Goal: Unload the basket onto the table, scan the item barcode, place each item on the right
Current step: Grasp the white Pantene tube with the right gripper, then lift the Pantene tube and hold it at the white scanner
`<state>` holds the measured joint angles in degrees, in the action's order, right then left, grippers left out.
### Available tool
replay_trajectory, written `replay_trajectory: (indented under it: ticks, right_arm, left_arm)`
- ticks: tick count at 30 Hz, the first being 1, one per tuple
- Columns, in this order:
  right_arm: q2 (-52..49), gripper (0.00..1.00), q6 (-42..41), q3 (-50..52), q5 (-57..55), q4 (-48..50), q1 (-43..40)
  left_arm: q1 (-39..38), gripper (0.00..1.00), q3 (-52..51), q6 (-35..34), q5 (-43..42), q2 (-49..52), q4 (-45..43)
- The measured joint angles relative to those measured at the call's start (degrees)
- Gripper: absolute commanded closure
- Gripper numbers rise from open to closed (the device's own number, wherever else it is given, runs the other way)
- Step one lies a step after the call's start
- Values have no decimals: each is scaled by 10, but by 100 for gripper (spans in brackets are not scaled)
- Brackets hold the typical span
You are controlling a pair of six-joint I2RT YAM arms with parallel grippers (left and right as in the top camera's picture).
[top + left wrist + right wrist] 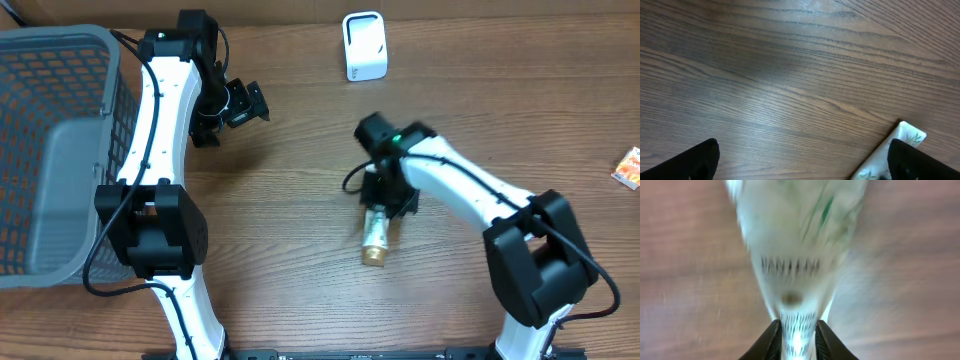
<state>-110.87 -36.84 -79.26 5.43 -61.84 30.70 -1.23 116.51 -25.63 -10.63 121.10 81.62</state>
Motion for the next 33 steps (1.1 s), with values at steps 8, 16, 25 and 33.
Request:
replay_trajectory:
  ticks: [8, 16, 25, 33]
  right_arm:
    - [0, 62, 74, -7, -29, -26, -71]
    - [0, 59, 57, -5, 3, -38, -44]
    - [-1, 56, -43, 44, 7, -18, -5]
    - [-2, 53, -52, 68, -28, -26, -23]
  left_arm:
    - [0, 0, 0, 0, 0, 0, 0]
    - [0, 0, 0, 0, 0, 0, 0]
    - [0, 0, 0, 0, 0, 0, 0]
    - [0, 0, 0, 0, 0, 0, 0]
